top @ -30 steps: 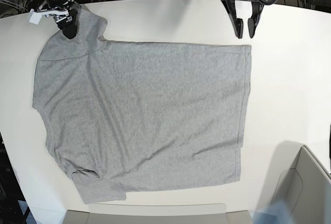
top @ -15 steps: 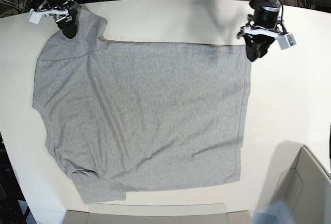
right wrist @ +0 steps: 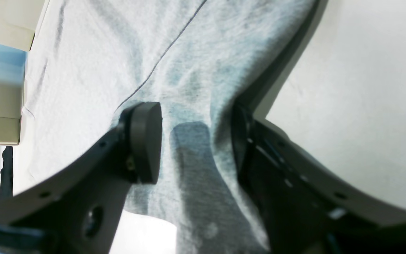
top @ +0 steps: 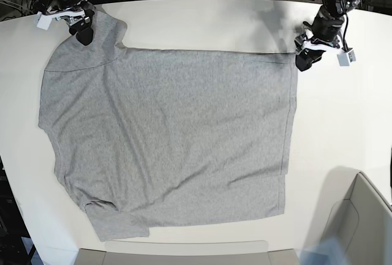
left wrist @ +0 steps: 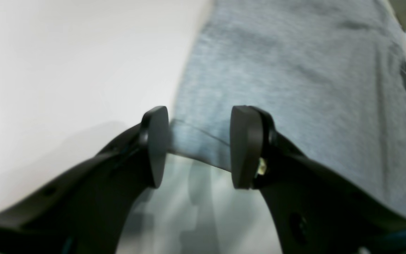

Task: Fold the T-shirt properly
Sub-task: 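Move the left gripper to the other shoulder corner and grasp it, then lift both shoulder corners and fold the collar edge over the shirt body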

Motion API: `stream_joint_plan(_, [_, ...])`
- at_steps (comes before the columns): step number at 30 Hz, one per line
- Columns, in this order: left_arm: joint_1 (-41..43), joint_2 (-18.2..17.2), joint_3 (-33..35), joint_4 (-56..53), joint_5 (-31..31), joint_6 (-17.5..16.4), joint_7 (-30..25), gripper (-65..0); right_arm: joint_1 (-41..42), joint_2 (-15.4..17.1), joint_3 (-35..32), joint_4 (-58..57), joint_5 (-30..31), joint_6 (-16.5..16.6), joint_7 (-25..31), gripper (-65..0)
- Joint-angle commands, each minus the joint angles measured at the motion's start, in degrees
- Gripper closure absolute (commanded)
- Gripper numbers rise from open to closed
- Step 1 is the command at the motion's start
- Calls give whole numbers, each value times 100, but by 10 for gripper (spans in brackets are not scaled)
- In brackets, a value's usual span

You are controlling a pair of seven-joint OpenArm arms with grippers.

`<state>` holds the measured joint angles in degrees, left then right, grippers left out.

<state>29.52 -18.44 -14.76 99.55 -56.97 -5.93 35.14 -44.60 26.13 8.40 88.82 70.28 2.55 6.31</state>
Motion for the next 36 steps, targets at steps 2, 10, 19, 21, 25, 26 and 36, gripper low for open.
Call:
stream_joint_plan(2, [-2, -77, -5, -122, -48, -62, -54, -292, -81, 29, -27, -24, -35, -259, -318, -293])
stream_joint_plan(10, [-2, -148, -14, -509, -66, -721, 113, -292, -107, 29, -54, -16, -35, -259, -318, -293])
stream_joint_plan(19, [-618, -121, -5, -1238, -48, -1512, 763, -269, -125, 29, -62, -7, -35, -259, -318, -293])
stream_joint_plan(21, [-714, -121, -5, -1317, -48, -1547, 886, -266, -125, 29, -71, -7, -35, -259, -318, -293])
stream_joint_plan(25, [-723, -121, 101, -1344, -48, -1547, 904, -266, -125, 29, -71, -7, -52, -259, -327, -293])
stream_joint_plan(26, [-732, -121, 189, -1344, -39, -1547, 895, -266, -125, 29, -71, -7, -52, -259, -327, -293])
stream_joint_plan(36, [-714, -121, 461, -1361, -30, -1494, 605, -149, -107, 55, -18, 2, -70, -250, -802, -112])
